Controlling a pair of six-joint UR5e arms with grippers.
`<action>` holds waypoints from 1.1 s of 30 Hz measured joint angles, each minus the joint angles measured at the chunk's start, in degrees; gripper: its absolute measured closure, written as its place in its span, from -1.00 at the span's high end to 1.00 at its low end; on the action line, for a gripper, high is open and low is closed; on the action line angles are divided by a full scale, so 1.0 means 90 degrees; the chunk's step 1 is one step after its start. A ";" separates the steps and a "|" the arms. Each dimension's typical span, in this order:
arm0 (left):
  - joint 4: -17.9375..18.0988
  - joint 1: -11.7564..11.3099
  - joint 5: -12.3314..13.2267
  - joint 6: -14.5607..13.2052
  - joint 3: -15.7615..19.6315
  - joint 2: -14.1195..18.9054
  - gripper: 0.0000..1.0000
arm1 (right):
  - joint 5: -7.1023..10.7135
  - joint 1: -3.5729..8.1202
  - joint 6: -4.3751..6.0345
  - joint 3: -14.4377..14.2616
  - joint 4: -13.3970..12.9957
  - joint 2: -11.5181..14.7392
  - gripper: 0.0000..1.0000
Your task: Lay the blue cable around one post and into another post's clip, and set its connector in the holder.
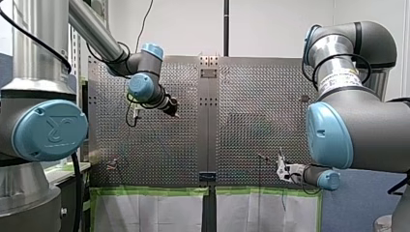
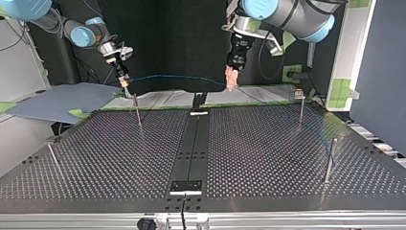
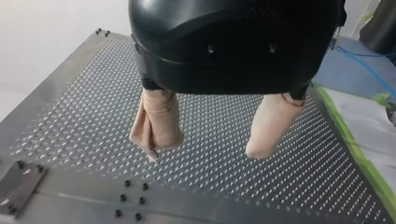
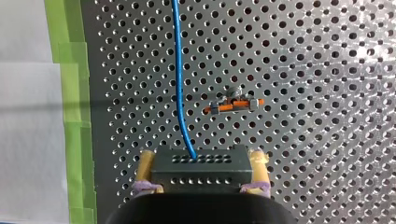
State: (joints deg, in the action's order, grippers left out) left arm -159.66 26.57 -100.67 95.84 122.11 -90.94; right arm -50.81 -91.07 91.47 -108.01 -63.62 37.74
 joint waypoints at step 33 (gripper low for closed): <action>0.2252 0.2254 -0.0770 0.0470 -0.0858 -0.2255 1.00 | -0.0085 0.0131 -0.0001 0.0002 0.0031 0.0001 -1.00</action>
State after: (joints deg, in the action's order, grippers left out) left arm -139.39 46.85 -107.60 100.08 114.39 -111.23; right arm -51.57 -89.89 91.46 -107.99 -63.34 37.76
